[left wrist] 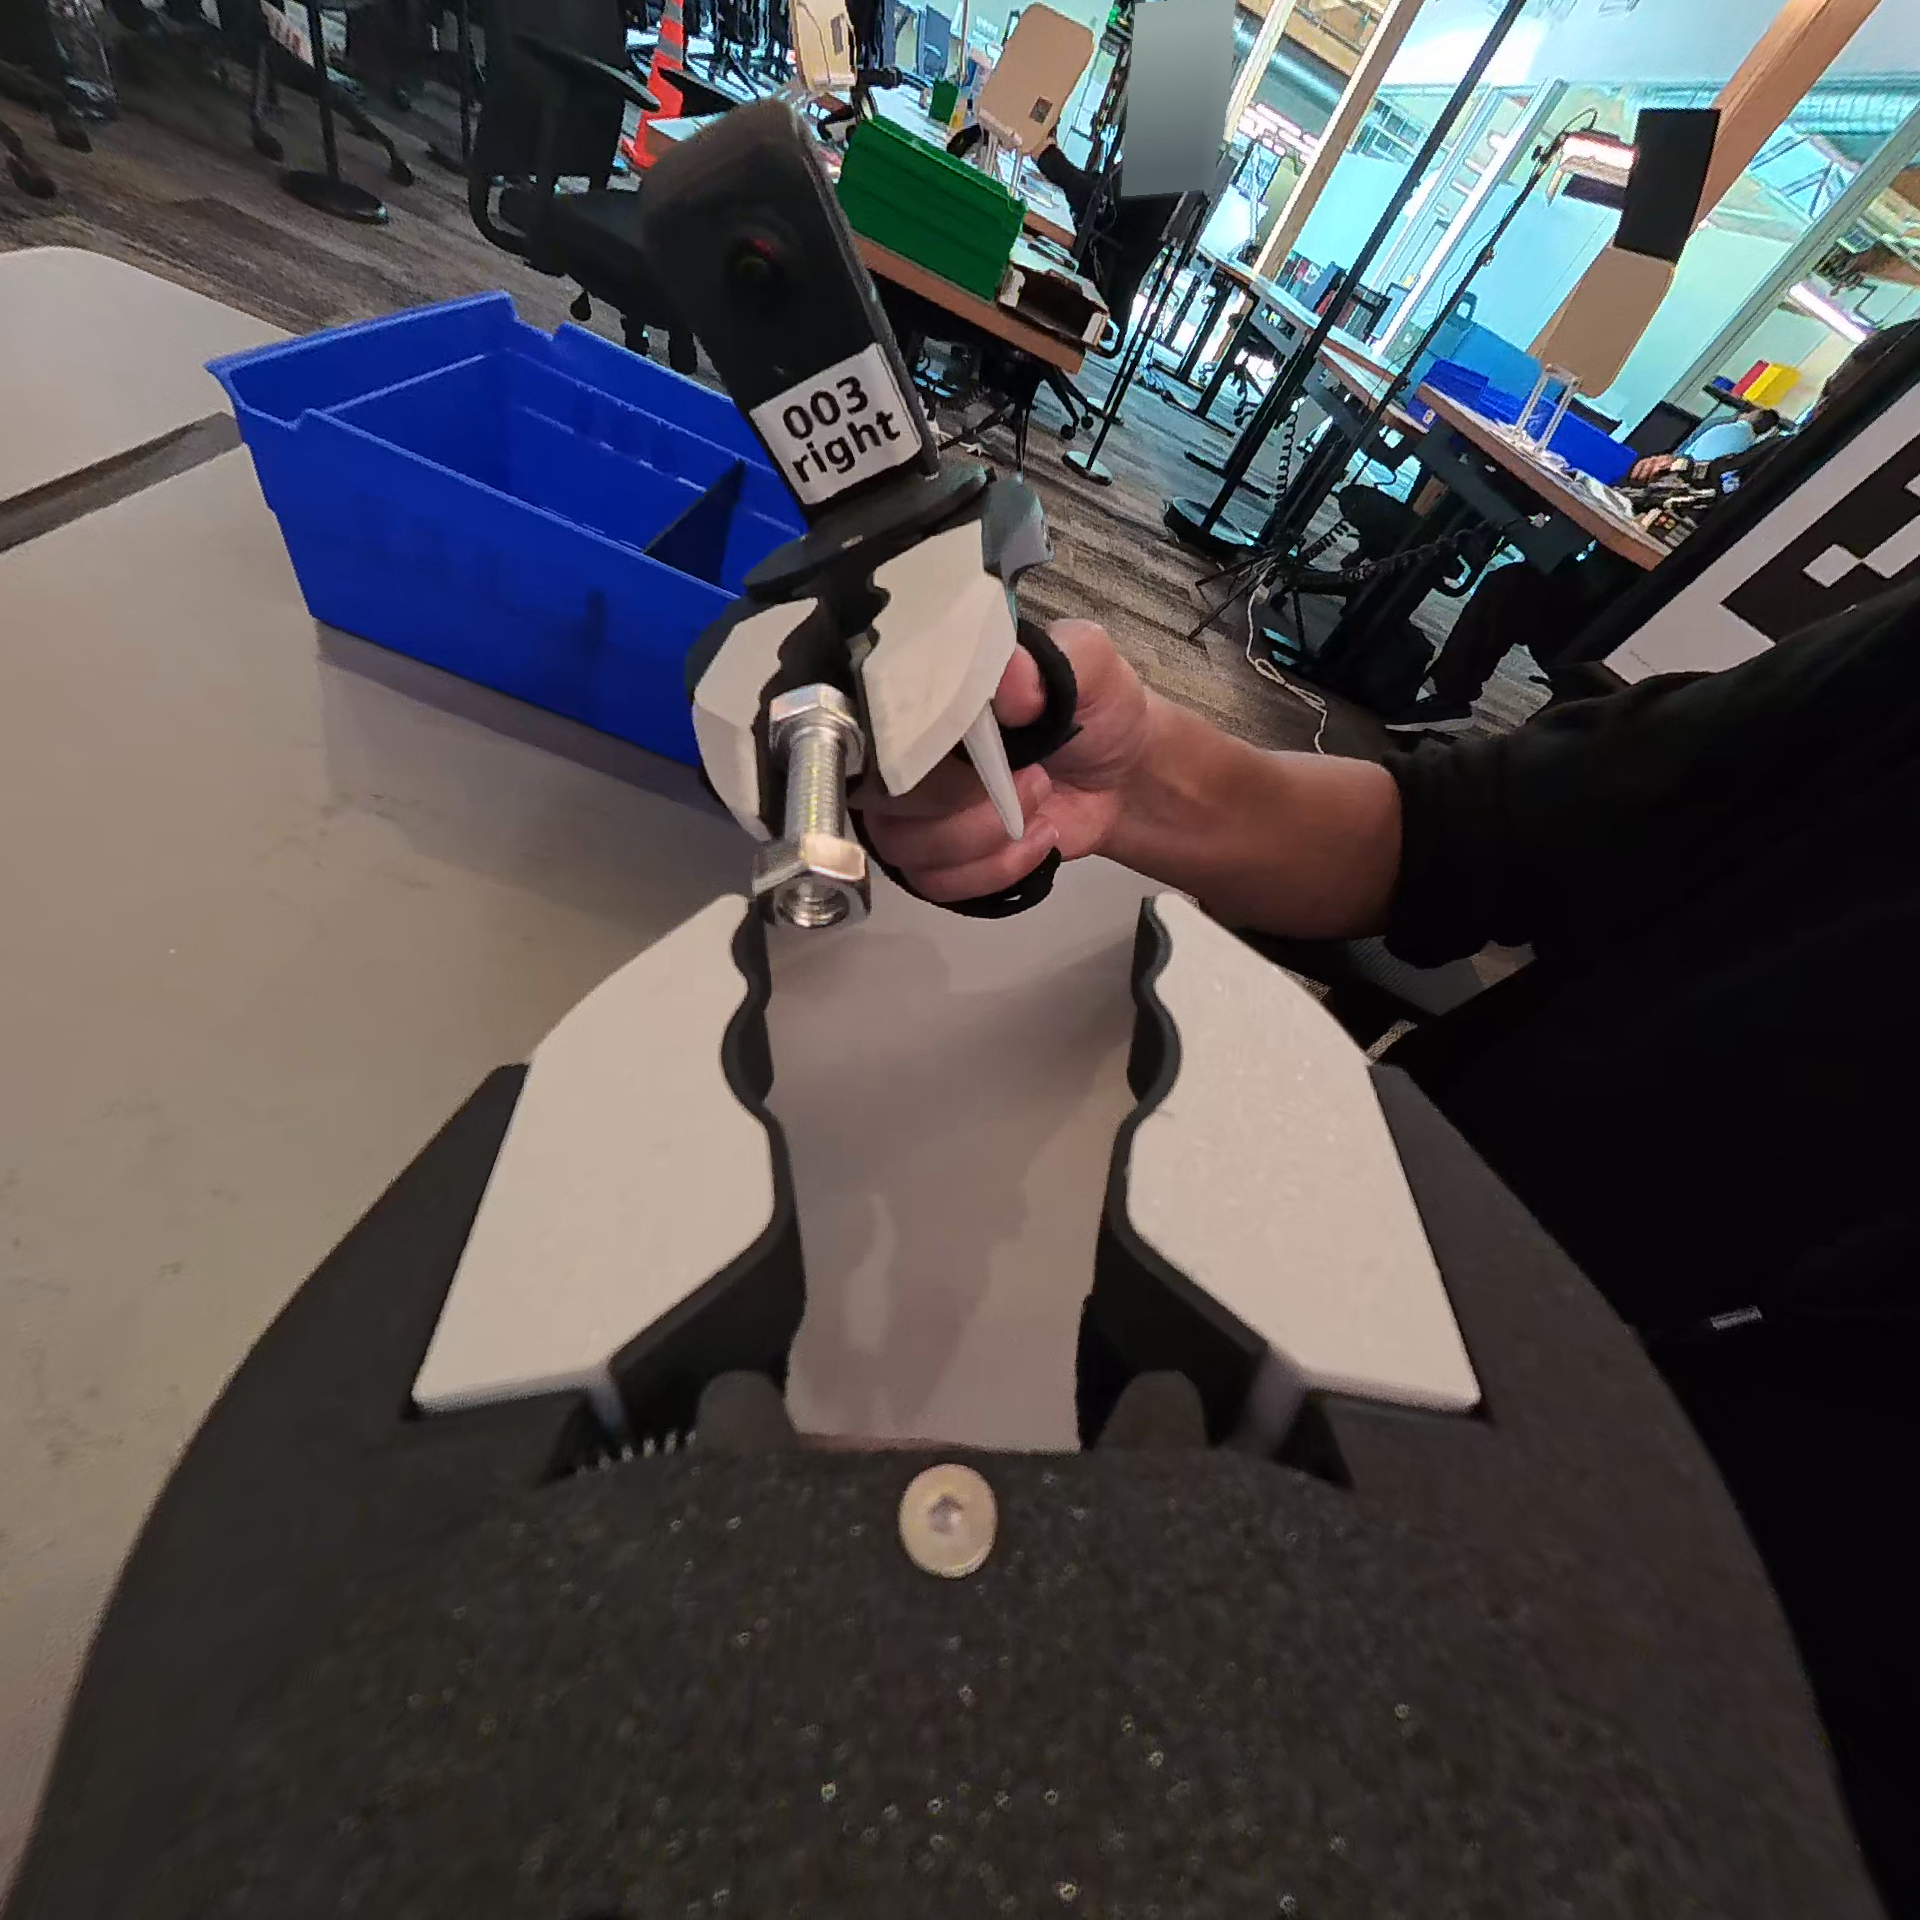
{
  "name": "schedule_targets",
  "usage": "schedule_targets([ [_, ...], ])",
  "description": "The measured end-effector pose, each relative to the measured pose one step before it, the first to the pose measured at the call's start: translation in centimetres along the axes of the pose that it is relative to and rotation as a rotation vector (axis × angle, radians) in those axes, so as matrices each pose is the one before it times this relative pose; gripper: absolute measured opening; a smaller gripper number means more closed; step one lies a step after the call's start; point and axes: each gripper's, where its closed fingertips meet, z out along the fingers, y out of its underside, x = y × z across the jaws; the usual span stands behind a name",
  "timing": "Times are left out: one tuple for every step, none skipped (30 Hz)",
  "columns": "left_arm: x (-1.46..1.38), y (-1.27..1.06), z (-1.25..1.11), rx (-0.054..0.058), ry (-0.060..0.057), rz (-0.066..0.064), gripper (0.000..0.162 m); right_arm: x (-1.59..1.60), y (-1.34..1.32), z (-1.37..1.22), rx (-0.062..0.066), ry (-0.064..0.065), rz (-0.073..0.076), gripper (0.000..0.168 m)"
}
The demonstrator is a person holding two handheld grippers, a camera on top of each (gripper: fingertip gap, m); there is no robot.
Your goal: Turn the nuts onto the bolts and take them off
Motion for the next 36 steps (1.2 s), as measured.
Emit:
schedule_targets([
  [-0.034,0.020,0.028,0.0009,-0.0003,-0.0020,0.065,0.010,-0.019,-0.018,0.0012,0.0001,0.0008,0.019],
  [0.004,0.102,0.042,-0.0057,0.0046,-0.0049,0.064,0.002,-0.029,-0.016,0.0021,0.0004,-0.0001,0.019],
  [0.037,0.171,0.052,-0.0094,0.0053,-0.0016,0.064,-0.056,-0.011,0.008,0.0003,-0.0026,0.0003,0.019],
  [0.030,0.258,0.059,-0.0129,0.0023,0.0035,0.060,-0.026,-0.061,-0.008,0.0035,0.0003,-0.0006,0.019],
  [-0.192,0.336,0.080,-0.0188,-0.0107,0.0040,0.059,-0.001,-0.054,-0.019,0.0007,0.0025,-0.0014,0.019],
  [-0.516,0.339,0.054,-0.0191,-0.0312,0.0079,0.060,-0.078,0.013,0.008,-0.0042,-0.0031,-0.0001,0.019],
  [-0.648,0.232,0.005,-0.0116,-0.0382,0.0117,0.060,-0.069,-0.010,0.008,0.0002,-0.0020,-0.0009,0.019],
  [-0.543,0.064,-0.034,-0.0027,-0.0330,0.0101,0.059,-0.013,-0.013,0.004,0.0011,0.0022,-0.0007,0.019],
  [-0.628,-0.221,-0.126,0.0110,-0.0445,0.0162,0.056,-0.005,0.056,0.045,-0.0036,-0.0002,0.0027,0.019],
  [-0.552,-0.450,-0.191,0.0243,-0.0487,0.0310,0.054,-0.015,0.062,0.050,-0.0024,-0.0018,0.0040,0.019],
  [-0.441,-0.375,-0.234,0.0142,-0.0484,0.0458,0.051,0.092,0.045,0.038,-0.0008,0.0039,0.0046,0.019],
  [-0.537,-0.253,-0.269,0.0019,-0.0605,0.0564,0.047,0.109,0.057,0.038,-0.0014,0.0042,0.0061,0.019],
  [-0.252,-0.103,-0.236,-0.0080,-0.0454,0.0613,0.045,0.065,0.032,0.014,0.0003,-0.0010,0.0085,0.019],
  [0.156,-0.052,-0.178,-0.0116,-0.0176,0.0568,0.045,0.012,-0.029,0.001,0.0049,-0.0055,0.0086,0.019],
  [0.071,-0.121,-0.162,-0.0073,-0.0261,0.0509,0.043,0.011,-0.010,-0.005,0.0038,-0.0061,0.0110,0.019],
  [0.175,-0.158,-0.112,-0.0023,-0.0195,0.0481,0.040,0.029,0.026,0.023,0.0001,-0.0059,0.0117,0.019],
  [0.279,-0.120,-0.068,-0.0060,-0.0101,0.0467,0.038,-0.004,0.077,0.052,-0.0016,-0.0070,0.0090,0.019],
  [0.126,-0.298,-0.104,0.0042,-0.0191,0.0400,0.035,-0.075,0.107,0.078,-0.0033,-0.0110,0.0098,0.019],
  [0.228,-0.477,-0.161,0.0182,-0.0100,0.0291,0.033,-0.146,0.074,0.071,-0.0017,-0.0145,0.0106,0.019],
  [0.370,-0.382,-0.110,0.0117,0.0069,0.0184,0.033,-0.167,0.008,0.053,0.0024,-0.0145,0.0101,0.019],
  [0.122,-0.125,-0.041,-0.0073,-0.0033,0.0150,0.033,-0.170,-0.013,0.029,0.0019,-0.0153,0.0100,0.019],
  [0.053,-0.008,-0.022,-0.0126,-0.0082,0.0205,0.034,-0.140,-0.028,0.007,0.0020,-0.0115,0.0081,0.019],
  [0.299,0.028,-0.023,-0.0117,0.0081,0.0221,0.034,-0.078,0.000,0.003,0.0003,-0.0054,0.0045,0.019],
  [-0.029,-0.010,-0.023,-0.0095,-0.0144,0.0196,0.032,-0.105,0.067,0.019,-0.0050,-0.0070,0.0056,0.019],
  [-0.154,-0.117,-0.035,-0.0008,-0.0242,0.0241,0.030,-0.109,0.082,0.046,-0.0047,-0.0089,0.0070,0.019],
  [-0.037,-0.149,-0.051,0.0054,-0.0168,0.0219,0.023,-0.113,0.069,0.054,-0.0030,-0.0091,0.0060,0.019],
  [-0.133,-0.028,-0.019,0.0008,-0.0179,0.0176,0.018,-0.105,0.004,0.041,0.0015,-0.0082,0.0056,0.019],
  [-0.025,0.052,-0.003,-0.0046,-0.0059,0.0144,0.018,0.032,0.016,0.028,0.0005,0.0001,0.0035,0.019],
  [0.075,0.071,-0.024,-0.0049,0.0019,0.0124,0.018,0.022,0.073,0.022,-0.0032,-0.0015,0.0035,0.019],
  [-0.014,0.075,-0.028,-0.0069,-0.0004,0.0060,0.018,0.046,0.070,0.028,-0.0028,0.0015,-0.0020,0.019],
  [-0.016,0.024,-0.005,-0.0070,0.0064,-0.0182,0.018,0.034,0.017,0.003,-0.0003,0.0036,-0.0088,0.019],
  [0.140,-0.042,0.006,-0.0014,0.0287,-0.0466,0.018,-0.062,0.024,-0.013,-0.0038,-0.0006,-0.0150,0.019],
  [0.014,-0.252,-0.095,0.0167,0.0320,-0.0668,0.018,-0.182,-0.004,-0.008,-0.0039,-0.0030,-0.0257,0.019],
  [0.132,-0.376,-0.163,0.0300,0.0496,-0.0852,0.018,-0.319,-0.017,0.030,-0.0043,-0.0038,-0.0360,0.019],
  [0.212,-0.326,-0.184,0.0272,0.0617,-0.0945,0.018,-0.316,0.037,0.069,-0.0107,0.0032,-0.0469,0.019],
  [0.181,-0.344,-0.209,0.0295,0.0587,-0.0925,0.018,-0.272,0.071,0.079,-0.0150,0.0108,-0.0563,0.019],
])
